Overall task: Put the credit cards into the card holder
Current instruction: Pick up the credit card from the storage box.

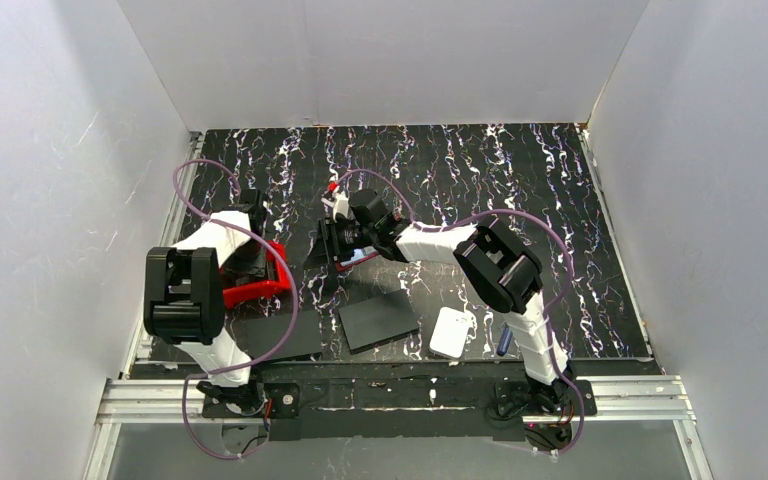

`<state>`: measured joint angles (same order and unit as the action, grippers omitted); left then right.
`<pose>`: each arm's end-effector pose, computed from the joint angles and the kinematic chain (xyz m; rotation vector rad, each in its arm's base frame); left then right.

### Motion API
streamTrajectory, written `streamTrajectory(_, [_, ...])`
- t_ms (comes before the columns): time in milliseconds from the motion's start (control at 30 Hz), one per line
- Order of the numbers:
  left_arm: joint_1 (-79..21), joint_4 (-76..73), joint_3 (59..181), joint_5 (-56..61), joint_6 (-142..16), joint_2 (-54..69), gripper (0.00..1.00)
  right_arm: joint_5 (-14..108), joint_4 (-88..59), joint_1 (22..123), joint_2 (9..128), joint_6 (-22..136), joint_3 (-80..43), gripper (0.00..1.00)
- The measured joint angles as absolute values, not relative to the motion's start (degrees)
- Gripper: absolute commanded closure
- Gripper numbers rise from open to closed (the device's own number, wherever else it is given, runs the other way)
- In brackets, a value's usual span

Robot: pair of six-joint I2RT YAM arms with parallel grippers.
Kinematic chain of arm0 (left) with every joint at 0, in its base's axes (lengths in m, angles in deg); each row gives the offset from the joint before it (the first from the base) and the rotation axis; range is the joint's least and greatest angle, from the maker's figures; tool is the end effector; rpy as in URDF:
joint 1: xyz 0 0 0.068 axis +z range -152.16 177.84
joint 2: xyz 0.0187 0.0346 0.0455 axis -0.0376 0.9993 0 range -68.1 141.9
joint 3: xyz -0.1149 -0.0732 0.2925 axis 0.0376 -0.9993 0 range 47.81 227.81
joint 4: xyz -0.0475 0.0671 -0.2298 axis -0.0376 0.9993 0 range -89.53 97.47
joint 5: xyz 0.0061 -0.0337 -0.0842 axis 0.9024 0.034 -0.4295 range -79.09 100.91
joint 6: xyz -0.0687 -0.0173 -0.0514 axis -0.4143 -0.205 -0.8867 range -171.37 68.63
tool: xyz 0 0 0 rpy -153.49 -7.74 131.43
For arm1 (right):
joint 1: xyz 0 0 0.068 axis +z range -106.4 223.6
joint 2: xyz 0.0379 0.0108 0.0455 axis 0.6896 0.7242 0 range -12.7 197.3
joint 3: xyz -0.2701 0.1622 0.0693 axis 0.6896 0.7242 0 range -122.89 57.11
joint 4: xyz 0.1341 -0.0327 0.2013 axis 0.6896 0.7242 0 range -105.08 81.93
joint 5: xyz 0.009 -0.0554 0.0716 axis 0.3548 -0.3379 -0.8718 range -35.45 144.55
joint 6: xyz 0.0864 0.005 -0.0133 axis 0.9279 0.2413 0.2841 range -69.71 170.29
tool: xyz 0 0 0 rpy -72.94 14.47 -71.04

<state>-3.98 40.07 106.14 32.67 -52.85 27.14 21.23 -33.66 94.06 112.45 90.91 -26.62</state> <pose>0.3006 0.0192 0.1975 -0.0562 2.8488 0.5375 0.3102 0.4428 0.2125 -0.6330 2.1839 1.5244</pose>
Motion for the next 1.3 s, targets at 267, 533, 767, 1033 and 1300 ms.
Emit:
streamTrajectory(267, [-3.87,33.84,102.96,40.30,-50.03,26.18,1.00,21.41,-33.71,94.06,111.89,90.76,-26.44,0.51])
streamTrajectory(533, [-3.87,31.04,100.87,44.10,-46.47,20.83,1.00,21.39,-33.73,94.06,111.79,90.76,-26.44,0.53])
streamTrajectory(767, [-3.87,32.42,101.12,43.30,-47.22,13.96,1.00,21.39,-33.73,94.06,111.77,90.76,-26.44,0.53])
streamTrajectory(1033, [-3.74,36.76,103.33,39.09,-49.10,10.21,0.99,21.32,-33.67,94.06,111.79,90.60,-26.46,0.47])
streamTrajectory(1300, [-1.09,46.36,110.56,31.29,-60.99,10.68,0.44,21.42,-31.73,94.36,113.17,89.58,-30.69,0.23])
